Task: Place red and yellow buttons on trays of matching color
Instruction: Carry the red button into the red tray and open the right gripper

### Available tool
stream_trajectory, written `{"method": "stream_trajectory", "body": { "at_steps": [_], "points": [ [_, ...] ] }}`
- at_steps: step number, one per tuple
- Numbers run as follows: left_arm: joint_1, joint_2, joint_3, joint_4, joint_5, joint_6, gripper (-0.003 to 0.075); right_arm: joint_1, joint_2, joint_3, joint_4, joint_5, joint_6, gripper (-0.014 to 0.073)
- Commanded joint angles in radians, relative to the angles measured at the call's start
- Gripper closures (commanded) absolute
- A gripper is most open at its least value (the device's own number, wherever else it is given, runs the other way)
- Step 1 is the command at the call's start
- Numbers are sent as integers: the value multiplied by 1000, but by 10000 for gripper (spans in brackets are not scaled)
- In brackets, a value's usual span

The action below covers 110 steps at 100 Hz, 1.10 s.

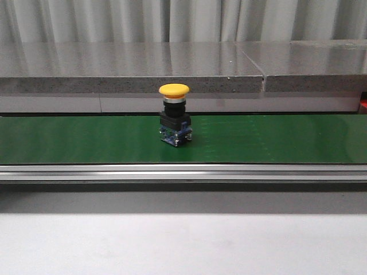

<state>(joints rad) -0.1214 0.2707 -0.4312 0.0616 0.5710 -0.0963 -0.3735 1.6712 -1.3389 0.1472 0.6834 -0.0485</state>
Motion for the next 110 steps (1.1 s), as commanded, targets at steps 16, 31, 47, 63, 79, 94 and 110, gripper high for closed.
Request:
{"method": "stream_trajectory", "body": {
  "at_steps": [16,31,47,63,79,94,110],
  "points": [
    [-9,7,-24,-7,-82,0,739,-103,77,-36,38,-126,7,482],
    [-9,7,-24,-7,-82,0,739,-110,136,-36,58,-195,7,482],
    [-9,7,-24,-7,-82,0,739,-110,171,-36,58,-253,7,481],
    [-9,7,-24,-7,-82,0,739,-110,192,-36,58,-295,7,478],
    [-9,7,-24,-7,-82,0,739,-109,216,-36,58,-289,7,361],
    [-9,7,-24,-7,-82,0,739,-109,234,-36,58,-288,7,190],
    [-9,7,-24,-7,-82,0,739,-109,236,-36,58,-290,7,60]
  ]
}}
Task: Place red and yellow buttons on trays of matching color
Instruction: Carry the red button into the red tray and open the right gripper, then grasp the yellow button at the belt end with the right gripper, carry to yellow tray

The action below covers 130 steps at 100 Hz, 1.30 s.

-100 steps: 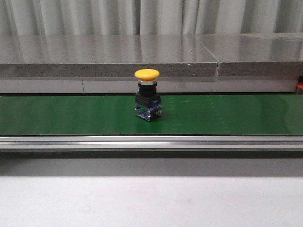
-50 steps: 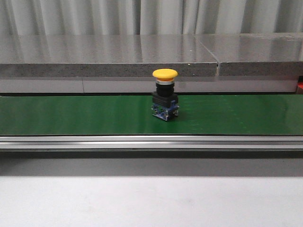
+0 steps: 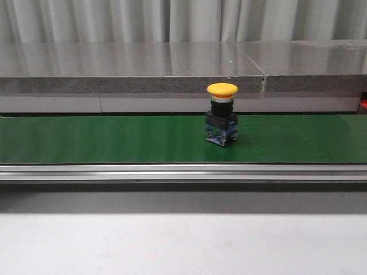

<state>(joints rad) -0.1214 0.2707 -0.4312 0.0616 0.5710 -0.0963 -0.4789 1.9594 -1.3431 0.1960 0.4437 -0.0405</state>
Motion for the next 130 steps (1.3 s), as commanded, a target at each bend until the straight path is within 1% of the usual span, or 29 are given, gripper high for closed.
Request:
{"method": "stream_trajectory", "body": {
  "at_steps": [1,13,28,46,69,92,107,117,130],
  "points": [
    [-9,7,-24,-7,-82,0,739,-4,-53,-32,9,-50,-1,50],
    [-9,7,-24,-7,-82,0,739,-4,-58,-33,9,-33,-1,-3],
    [-9,7,-24,-7,-82,0,739,-2,-100,-33,9,-6,-1,-3],
    [-9,7,-24,-7,-82,0,739,8,-203,-33,9,18,-1,-3],
    [-9,7,-24,-7,-82,0,739,60,-355,-25,6,102,-4,-3],
    [-9,7,-24,-7,-82,0,739,129,-522,102,-2,138,-4,-2],
    [-9,7,-24,-7,-82,0,739,153,-604,175,8,243,-4,-2],
    [-9,7,-24,-7,-82,0,739,177,-641,214,11,273,-4,-2],
    [-9,7,-24,-7,-82,0,739,232,-659,224,10,319,-65,-2]
  ]
}}
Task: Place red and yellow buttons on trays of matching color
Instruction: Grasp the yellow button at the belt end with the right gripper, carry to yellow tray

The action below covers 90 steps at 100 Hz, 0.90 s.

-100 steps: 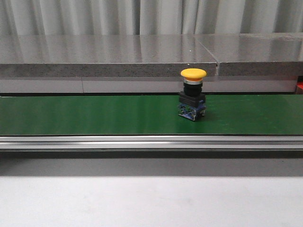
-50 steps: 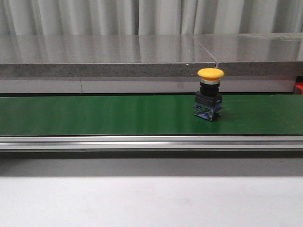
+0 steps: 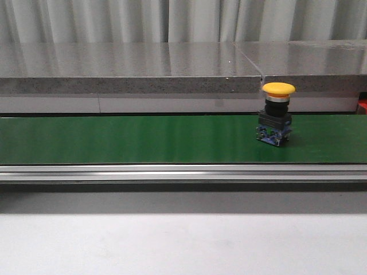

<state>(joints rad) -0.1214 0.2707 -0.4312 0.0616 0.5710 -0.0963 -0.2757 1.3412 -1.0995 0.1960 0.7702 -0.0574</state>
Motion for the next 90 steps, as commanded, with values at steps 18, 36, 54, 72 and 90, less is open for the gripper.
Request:
{"method": "stream_trajectory", "body": {
  "at_steps": [18,36,54,72,90],
  "points": [
    [-9,7,-24,-7,-82,0,739,117,-39,-20,12,104,-132,-2],
    [-9,7,-24,-7,-82,0,739,209,-38,-20,54,178,-254,-2],
    [-9,7,-24,-7,-82,0,739,255,-27,-20,149,192,-362,-2],
    [-9,7,-24,-7,-82,0,739,259,22,-20,217,154,-405,-2],
    [-9,7,-24,-7,-82,0,739,277,82,-20,287,89,-466,-2]
  ]
}}
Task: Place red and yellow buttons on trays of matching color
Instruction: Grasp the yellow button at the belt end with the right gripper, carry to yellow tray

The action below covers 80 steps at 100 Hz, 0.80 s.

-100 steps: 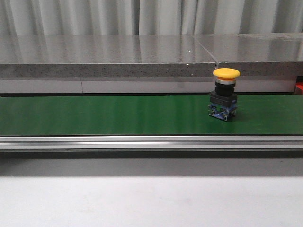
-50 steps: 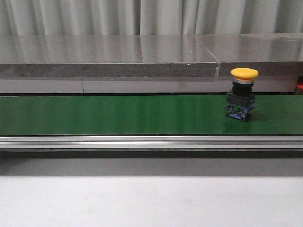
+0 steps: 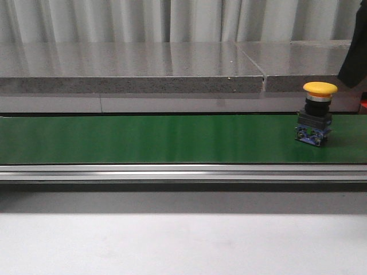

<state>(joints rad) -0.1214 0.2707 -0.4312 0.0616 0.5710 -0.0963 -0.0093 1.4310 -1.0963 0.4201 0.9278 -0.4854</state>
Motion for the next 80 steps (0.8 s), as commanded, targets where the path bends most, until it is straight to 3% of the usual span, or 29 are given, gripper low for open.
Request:
{"method": "stream_trajectory", "body": {
  "at_steps": [1,17,36,43,55,66,80],
  "points": [
    [-9,7,-24,-7,-82,0,739,11,-4,-23,64,-74,-39,-2],
    [-9,7,-24,-7,-82,0,739,29,54,-23,69,-179,-39,-2],
    [-9,7,-24,-7,-82,0,739,31,117,-27,72,-205,-39,24],
    [-9,7,-24,-7,-82,0,739,31,125,-27,72,-205,-33,113],
    [-9,7,-24,-7,-82,0,739,30,126,-28,72,-203,-11,374],
    [-9,7,-24,-7,-82,0,739,29,120,-28,72,-197,4,558],
    [-9,7,-24,-7,-82,0,739,12,79,-31,71,-196,21,599]
  ]
}}
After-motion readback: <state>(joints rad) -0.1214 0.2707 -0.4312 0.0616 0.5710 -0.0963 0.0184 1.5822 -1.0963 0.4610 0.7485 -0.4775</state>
